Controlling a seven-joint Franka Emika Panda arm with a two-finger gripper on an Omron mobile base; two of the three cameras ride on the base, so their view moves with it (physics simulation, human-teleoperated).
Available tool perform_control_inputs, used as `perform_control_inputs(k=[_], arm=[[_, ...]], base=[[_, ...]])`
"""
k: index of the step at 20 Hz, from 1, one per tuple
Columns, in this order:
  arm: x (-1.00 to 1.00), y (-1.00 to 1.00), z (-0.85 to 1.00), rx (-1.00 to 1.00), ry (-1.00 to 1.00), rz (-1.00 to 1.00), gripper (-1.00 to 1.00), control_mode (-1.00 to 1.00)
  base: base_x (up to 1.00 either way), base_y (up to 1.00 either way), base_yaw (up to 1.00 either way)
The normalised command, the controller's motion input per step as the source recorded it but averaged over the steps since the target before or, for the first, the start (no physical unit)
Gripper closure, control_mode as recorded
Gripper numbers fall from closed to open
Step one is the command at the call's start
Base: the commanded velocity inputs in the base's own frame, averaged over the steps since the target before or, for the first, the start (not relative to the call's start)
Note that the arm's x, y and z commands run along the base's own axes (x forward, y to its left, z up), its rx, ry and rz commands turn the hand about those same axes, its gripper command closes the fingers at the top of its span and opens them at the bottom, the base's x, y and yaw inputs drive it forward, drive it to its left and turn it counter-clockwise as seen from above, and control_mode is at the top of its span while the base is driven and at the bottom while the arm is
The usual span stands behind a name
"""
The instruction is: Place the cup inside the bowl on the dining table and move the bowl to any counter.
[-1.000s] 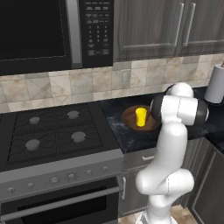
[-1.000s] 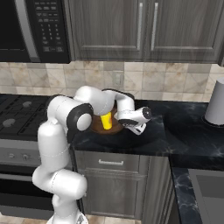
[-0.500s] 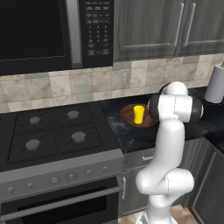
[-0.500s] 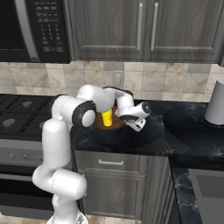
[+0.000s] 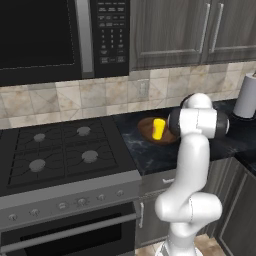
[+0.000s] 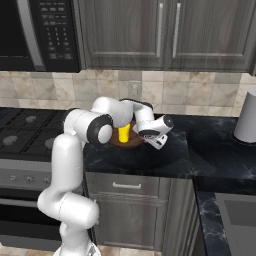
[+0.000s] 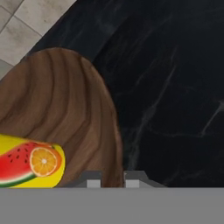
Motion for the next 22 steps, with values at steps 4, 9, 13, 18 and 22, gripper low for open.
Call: perform_control_inputs(k=[4,9,13,18,22], arm=[[0.14,0.00,-0.06,-0.01,0.00,0.00,1.00,-1.00],[0.06,0.00,0.00,-0.01,0.00,0.00,1.00,-1.00],[0.00,0.00,0.03,0.00,0.00,0.00,1.00,-1.00],[0.00,0.00,0.00,0.00,0.00,0.00,1.00,-1.00],[0.00,0.01,0.00,0.00,0.01,0.00,1.00,-1.00]], base=[[0.00,0.00,0.00],[0.00,0.00,0.00],[0.00,0.00,0.00],[0.00,0.00,0.00],[0.00,0.00,0.00]])
